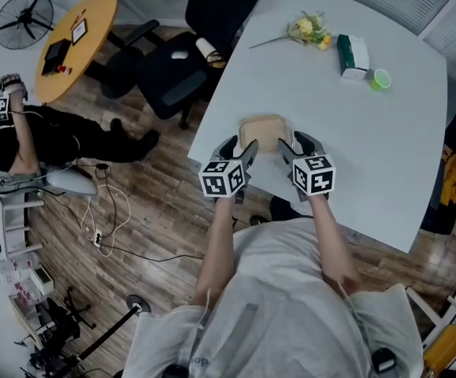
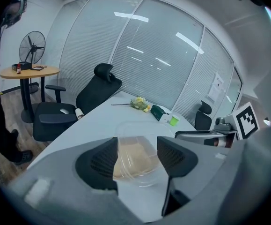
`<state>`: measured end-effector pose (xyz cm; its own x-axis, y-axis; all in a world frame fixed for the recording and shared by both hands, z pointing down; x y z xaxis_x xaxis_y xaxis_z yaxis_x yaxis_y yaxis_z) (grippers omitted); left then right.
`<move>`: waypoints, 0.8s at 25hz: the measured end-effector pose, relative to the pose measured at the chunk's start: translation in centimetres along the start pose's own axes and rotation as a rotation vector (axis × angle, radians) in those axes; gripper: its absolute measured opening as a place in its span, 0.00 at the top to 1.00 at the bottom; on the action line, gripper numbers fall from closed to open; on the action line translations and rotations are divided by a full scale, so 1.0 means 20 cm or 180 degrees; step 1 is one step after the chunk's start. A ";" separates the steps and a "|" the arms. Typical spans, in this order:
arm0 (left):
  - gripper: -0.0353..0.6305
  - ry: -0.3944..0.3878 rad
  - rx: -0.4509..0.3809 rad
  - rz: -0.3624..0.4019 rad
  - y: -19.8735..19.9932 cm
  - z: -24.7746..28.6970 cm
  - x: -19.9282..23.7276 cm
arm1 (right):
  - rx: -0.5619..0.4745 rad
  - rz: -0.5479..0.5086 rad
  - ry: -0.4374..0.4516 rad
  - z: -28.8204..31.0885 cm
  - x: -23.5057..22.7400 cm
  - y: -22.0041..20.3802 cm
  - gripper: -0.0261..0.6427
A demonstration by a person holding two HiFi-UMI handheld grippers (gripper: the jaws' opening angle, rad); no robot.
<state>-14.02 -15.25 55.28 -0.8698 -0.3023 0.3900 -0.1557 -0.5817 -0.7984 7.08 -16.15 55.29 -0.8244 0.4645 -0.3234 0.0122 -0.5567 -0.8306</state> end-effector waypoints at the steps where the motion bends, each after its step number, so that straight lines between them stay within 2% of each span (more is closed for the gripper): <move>1: 0.54 -0.0001 -0.0023 0.0004 0.00 -0.01 -0.01 | -0.0028 -0.0007 -0.0005 -0.01 0.00 0.01 0.64; 7: 0.54 -0.0018 -0.0159 -0.0018 0.02 -0.07 -0.03 | -0.0282 -0.0048 -0.0053 -0.07 0.05 0.05 0.68; 20: 0.55 -0.0045 -0.0363 0.0051 0.03 -0.23 -0.07 | -0.0440 -0.0106 -0.0120 -0.20 0.17 0.03 0.71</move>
<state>-15.02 -11.81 52.15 -0.8660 -0.3219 0.3826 -0.1949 -0.4873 -0.8512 6.44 -12.13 51.94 -0.8463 0.4535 -0.2795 0.0601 -0.4401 -0.8959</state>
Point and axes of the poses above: the fingertips, and each gripper's own axes: z forward along the fingers, x to its left, y out of its top, the point moved 9 cm from there along -z, backward along the fingers, and after that the axes turned 5 degrees about -x, right-handed, at the moved point
